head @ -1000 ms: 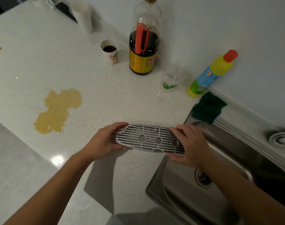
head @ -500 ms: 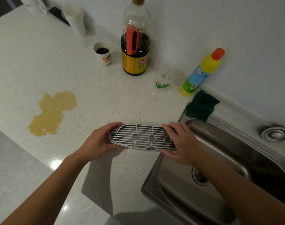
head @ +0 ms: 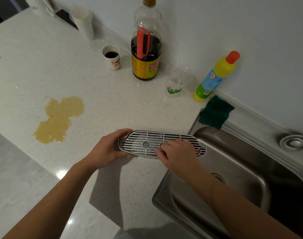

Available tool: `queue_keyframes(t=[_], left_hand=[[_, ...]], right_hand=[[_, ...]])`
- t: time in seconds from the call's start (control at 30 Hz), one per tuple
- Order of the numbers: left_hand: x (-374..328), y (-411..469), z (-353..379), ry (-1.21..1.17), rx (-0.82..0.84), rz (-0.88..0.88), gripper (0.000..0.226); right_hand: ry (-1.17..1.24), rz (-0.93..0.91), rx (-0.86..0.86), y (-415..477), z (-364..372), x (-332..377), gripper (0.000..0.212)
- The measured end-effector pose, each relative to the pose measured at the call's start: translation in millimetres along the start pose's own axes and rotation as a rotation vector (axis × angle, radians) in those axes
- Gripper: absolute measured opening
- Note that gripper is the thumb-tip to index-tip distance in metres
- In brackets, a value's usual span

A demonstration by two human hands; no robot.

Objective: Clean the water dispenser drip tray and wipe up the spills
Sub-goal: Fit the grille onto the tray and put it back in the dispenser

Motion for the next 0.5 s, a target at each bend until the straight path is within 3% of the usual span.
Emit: queue_keyframes(t=[0.2, 0.5], left_hand=[[-3.0, 0.8, -1.0, -0.028, -0.006, 0.01, 0.073], [2.0, 1.5, 1.1, -0.02, 0.01, 0.001, 0.076]], right_hand=[[0.072, -0.021, -0.032, 0.8, -1.0, 4.2, 0.034], [0.021, 0.002, 0.074, 4.3, -1.8, 0.4, 0.046]])
Point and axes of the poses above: each hand's wrist, its own y-axis towards the middle knuckle, its own z-axis out of the palm, x = y × z, the point moved 1 cm from there along y, towards the middle knuckle, and after that the axes turned 10 degrees about y, right-handed, at the moved point
